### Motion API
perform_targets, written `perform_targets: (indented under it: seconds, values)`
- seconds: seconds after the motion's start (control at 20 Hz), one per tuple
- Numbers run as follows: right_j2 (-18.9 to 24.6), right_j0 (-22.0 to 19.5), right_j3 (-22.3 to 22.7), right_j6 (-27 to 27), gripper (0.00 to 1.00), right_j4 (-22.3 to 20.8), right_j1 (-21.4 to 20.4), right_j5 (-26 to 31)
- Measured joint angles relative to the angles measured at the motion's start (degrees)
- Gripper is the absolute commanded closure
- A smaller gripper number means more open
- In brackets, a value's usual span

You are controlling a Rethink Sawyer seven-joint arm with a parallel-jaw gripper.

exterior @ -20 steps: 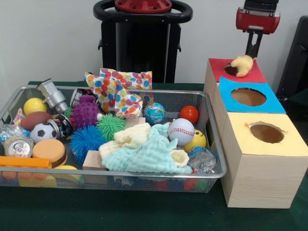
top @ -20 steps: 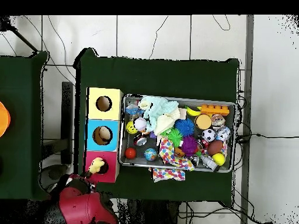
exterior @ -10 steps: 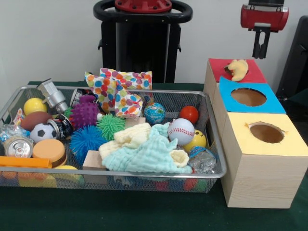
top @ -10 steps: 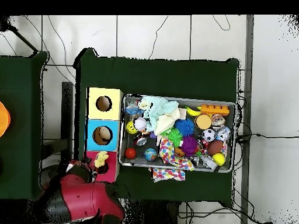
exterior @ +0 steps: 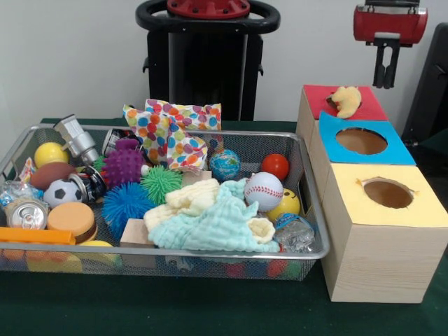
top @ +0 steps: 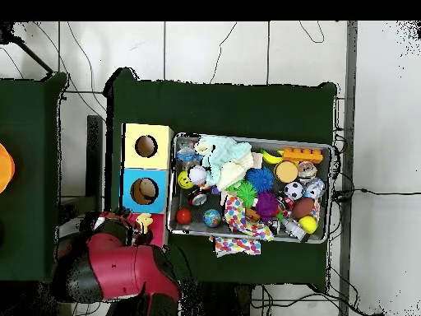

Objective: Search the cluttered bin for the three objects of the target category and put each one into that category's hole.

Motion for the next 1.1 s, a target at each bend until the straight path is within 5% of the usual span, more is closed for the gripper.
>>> perform_targets:
  seconds: [1.1]
  values:
    - [0.3, -0.56, 0.62, 0.0, 1.0, -1.09, 2.86, -0.96]
